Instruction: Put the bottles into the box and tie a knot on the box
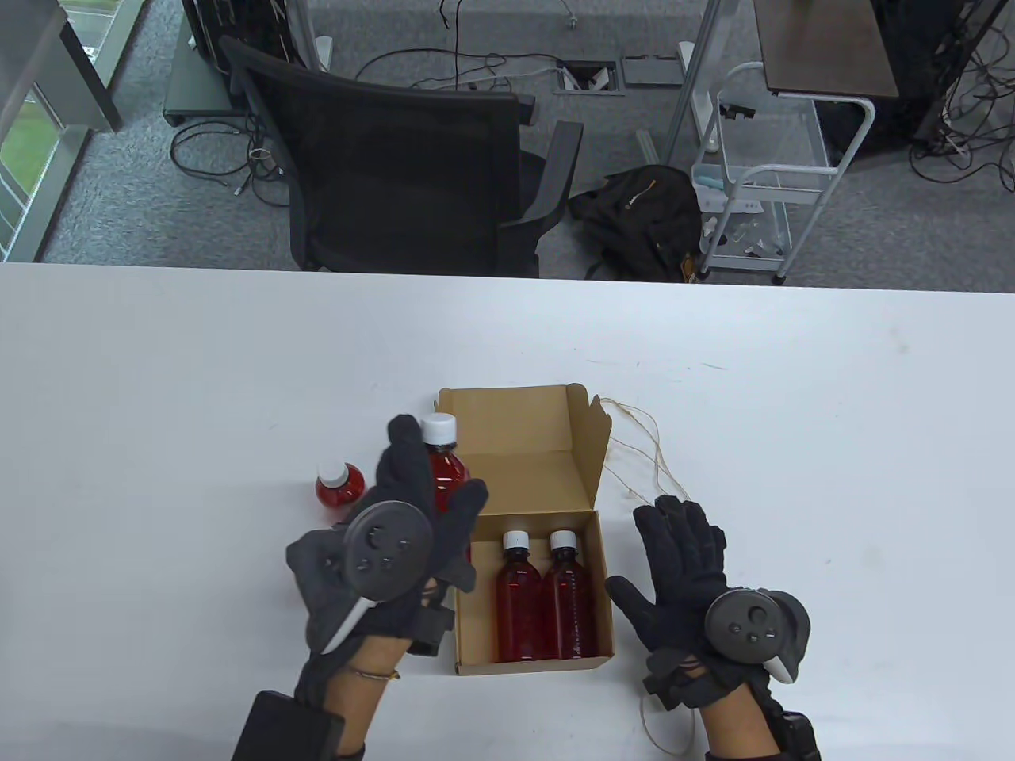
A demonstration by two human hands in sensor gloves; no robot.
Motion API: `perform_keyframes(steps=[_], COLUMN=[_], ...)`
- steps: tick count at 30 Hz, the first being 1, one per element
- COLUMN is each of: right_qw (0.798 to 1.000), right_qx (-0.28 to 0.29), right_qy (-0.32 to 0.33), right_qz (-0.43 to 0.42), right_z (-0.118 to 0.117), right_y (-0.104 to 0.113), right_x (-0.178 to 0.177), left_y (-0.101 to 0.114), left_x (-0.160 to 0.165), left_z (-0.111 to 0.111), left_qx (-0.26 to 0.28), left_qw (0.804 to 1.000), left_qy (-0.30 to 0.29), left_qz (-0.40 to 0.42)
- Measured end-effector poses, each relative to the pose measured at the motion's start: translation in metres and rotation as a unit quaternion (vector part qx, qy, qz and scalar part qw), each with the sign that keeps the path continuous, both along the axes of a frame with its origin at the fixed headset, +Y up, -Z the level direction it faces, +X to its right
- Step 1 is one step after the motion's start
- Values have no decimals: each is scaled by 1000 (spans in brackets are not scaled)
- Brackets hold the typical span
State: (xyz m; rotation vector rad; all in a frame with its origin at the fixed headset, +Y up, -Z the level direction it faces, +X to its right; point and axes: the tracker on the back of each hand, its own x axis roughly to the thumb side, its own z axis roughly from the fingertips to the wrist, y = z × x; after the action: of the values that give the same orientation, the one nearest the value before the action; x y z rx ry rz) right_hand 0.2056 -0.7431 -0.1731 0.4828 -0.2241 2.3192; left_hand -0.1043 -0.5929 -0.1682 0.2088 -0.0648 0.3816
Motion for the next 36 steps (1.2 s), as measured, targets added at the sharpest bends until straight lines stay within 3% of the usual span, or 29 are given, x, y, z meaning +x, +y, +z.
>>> perform_keyframes(steps=[4,8,13,25,31,36], right_qw=[1000,1000,1000,1000,1000,1000], right_qx=[-1,-2,-2,-6,-7,-12], right_qy=[1,2,3,1,1,2], right_qz=[-4,-6,-6,-6,-5,-3], right_z=[1,1,1,0,0,0], right_y=[0,0,0,-1,-1,-2], right_x=[0,0,0,1,1,0], left_y=[-24,-49,-67,-89,-85,-60], left_x=[44,66,78,87,80,56], left_z=[7,6,6,-2,0,4], left_qx=[-38,-99,-131,-199,-167,-95], left_qw=[993,983,970,940,953,981], left_qy=[-14,-29,-22,-11,-17,-5], left_qz=[-109,-152,-202,-276,-251,-168])
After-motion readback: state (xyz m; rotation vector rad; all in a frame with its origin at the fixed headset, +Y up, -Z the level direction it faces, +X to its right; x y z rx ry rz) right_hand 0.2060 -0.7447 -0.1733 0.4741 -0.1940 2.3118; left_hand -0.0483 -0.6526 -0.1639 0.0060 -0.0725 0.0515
